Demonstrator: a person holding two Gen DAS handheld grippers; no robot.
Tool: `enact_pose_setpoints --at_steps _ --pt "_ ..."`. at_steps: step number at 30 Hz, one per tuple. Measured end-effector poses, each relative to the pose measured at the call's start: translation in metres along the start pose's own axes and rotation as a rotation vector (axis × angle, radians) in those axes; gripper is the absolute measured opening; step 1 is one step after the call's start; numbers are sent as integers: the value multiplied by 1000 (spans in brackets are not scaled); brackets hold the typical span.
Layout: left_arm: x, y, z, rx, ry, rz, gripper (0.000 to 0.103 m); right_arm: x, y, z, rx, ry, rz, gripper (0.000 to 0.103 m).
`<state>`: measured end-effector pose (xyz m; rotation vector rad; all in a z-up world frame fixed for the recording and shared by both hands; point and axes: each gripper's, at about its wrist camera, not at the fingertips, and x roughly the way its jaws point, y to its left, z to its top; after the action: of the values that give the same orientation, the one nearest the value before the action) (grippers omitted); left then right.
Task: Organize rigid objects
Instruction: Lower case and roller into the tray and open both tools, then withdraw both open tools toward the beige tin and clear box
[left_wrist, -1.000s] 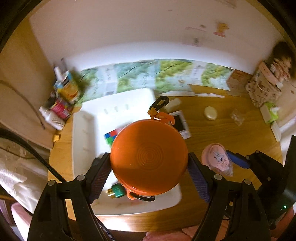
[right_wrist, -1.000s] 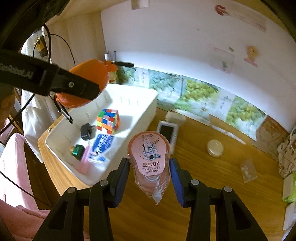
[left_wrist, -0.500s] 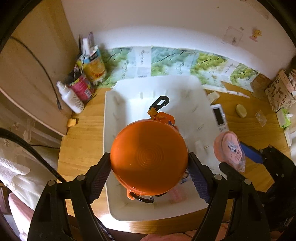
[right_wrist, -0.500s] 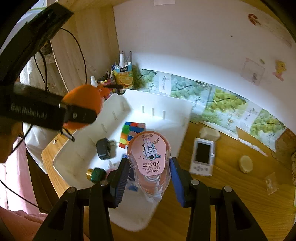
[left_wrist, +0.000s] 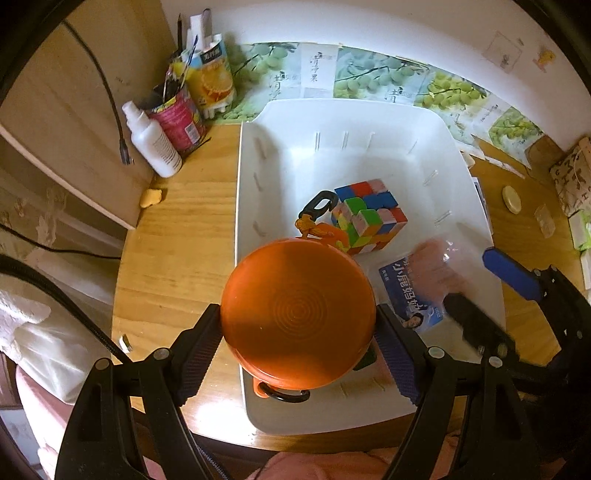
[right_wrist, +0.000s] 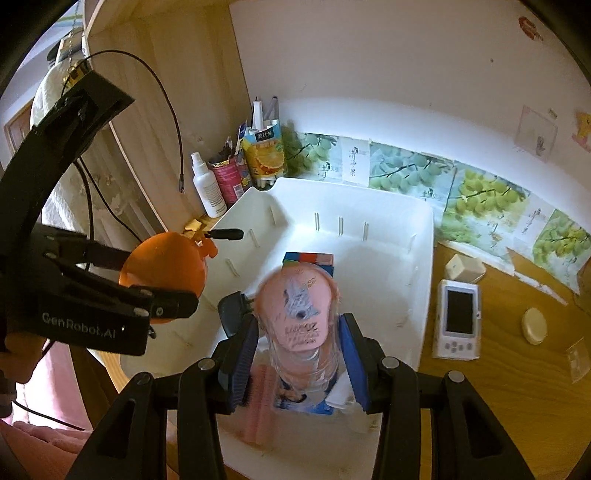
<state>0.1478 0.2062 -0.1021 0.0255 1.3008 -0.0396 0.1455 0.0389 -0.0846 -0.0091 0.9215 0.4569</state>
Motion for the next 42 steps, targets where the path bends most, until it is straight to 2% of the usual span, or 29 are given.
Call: enact_pose_setpoints --at_steps 1,2,9,12,15,21,31,42 --pt "2 1 0 -7 11 -4 84 1 0 0 11 -3 7 65" --pt "4 2 0 -9 20 -6 84 1 -1 0 20 -4 14 69" --pt "9 -3 -4 -34 42 -26 84 2 -11 0 65 -2 10 70" --pt "0 -6 -2 -44 -10 -27 88 -2 -17 -3 77 -7 -3 73" --pt "-15 -11 3 -53 -87 -21 89 -7 -25 -6 85 -9 -13 73" --pt "-38 -22 8 -106 -185 -39 89 -18 -42 -15 77 -2 -30 73" --pt "-61 -82 5 -115 -258 -45 89 -59 -88 -30 21 -30 -58 73" --pt "-68 -161 2 -102 -313 -79 89 -113 -153 -47 -58 -164 -129 73"
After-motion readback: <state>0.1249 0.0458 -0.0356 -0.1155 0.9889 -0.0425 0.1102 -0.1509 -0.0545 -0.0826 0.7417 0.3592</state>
